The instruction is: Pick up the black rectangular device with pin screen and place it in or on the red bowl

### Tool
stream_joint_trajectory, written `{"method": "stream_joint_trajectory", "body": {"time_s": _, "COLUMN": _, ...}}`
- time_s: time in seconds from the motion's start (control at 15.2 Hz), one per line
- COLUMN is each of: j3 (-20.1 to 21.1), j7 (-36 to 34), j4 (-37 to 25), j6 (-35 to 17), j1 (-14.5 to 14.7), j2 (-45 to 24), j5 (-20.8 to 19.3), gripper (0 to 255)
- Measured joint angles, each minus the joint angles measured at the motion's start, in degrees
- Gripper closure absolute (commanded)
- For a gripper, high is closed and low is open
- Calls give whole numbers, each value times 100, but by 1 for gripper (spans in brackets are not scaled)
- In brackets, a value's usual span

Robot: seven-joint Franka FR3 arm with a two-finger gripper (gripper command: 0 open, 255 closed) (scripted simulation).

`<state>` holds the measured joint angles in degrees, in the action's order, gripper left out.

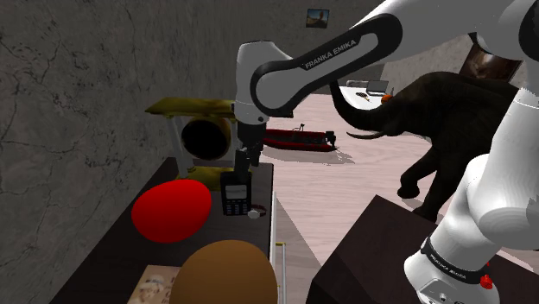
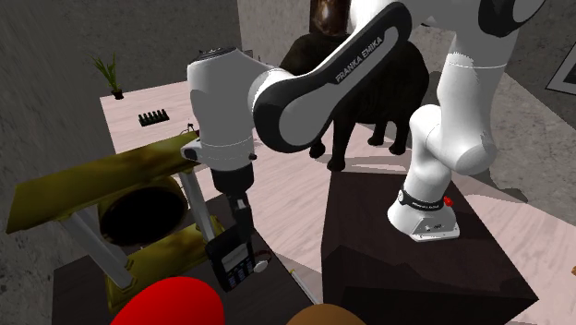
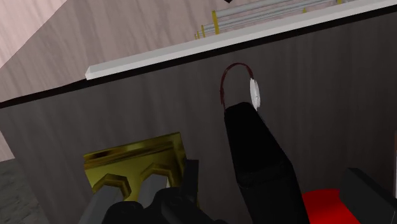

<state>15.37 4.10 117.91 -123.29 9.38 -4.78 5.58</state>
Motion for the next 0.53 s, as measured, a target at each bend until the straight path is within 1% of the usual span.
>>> {"method": "stream_joint_trajectory", "body": {"time_s": 0.26, "j3": 12, "j7": -26, "j4": 181, "j6": -336, "j1": 25, "j2": 61, "j5": -15, "gripper": 0}}
{"method": "stream_joint_trajectory", "body": {"time_s": 0.53, "j3": 3, "j7": -59, "j4": 128, "j6": -356, "j1": 35, "j2": 34, "j5": -38, "gripper": 0}}
